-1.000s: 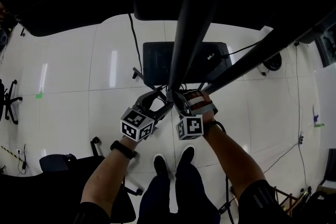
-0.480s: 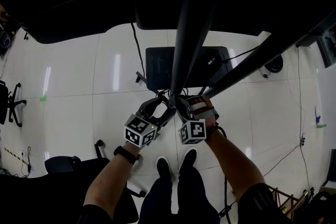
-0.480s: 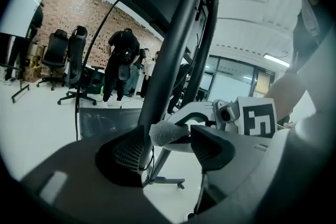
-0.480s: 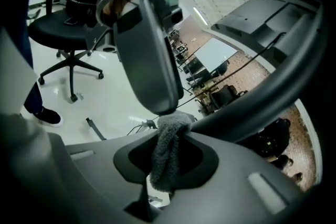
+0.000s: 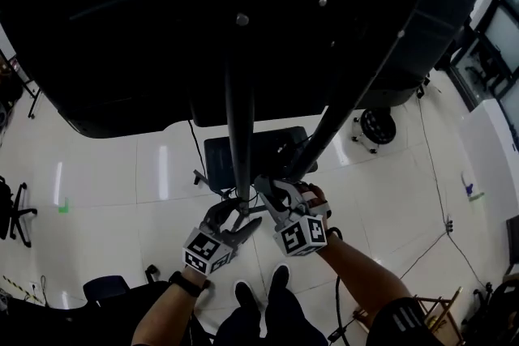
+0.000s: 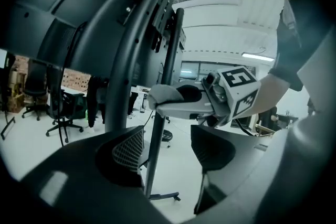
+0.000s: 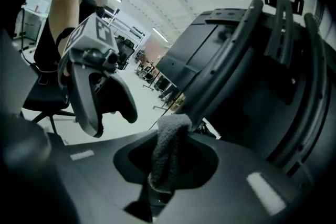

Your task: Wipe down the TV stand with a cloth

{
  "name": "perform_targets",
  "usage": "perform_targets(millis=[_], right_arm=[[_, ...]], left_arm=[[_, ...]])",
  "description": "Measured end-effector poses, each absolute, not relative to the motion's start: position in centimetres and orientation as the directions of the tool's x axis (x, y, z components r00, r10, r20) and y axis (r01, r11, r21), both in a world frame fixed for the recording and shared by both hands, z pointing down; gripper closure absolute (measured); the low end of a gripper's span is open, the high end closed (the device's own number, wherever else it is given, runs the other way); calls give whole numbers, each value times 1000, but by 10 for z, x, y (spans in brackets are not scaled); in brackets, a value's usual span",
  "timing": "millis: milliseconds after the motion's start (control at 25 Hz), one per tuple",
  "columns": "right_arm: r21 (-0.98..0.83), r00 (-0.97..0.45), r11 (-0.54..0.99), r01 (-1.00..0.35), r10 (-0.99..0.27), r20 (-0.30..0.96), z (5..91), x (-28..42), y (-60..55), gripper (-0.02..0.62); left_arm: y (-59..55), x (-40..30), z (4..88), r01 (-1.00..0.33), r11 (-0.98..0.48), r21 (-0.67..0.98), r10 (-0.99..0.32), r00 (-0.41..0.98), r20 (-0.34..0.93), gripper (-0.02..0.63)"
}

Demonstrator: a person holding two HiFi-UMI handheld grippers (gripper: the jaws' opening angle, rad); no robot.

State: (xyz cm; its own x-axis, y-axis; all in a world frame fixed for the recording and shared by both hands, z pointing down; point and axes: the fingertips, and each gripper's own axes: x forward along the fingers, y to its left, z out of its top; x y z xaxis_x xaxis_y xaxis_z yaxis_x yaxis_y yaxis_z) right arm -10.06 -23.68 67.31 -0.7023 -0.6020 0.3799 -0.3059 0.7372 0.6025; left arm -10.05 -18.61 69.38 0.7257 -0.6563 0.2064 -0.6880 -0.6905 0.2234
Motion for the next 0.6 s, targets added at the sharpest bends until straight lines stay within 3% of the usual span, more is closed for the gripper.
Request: perform_targets(millis=[600], right_arm=[[752,-730,527,-395,-677,91,328,-28,-235,537]], left_arm=[[-175,-33,416,-608,-793,27,-608,794,16,295]])
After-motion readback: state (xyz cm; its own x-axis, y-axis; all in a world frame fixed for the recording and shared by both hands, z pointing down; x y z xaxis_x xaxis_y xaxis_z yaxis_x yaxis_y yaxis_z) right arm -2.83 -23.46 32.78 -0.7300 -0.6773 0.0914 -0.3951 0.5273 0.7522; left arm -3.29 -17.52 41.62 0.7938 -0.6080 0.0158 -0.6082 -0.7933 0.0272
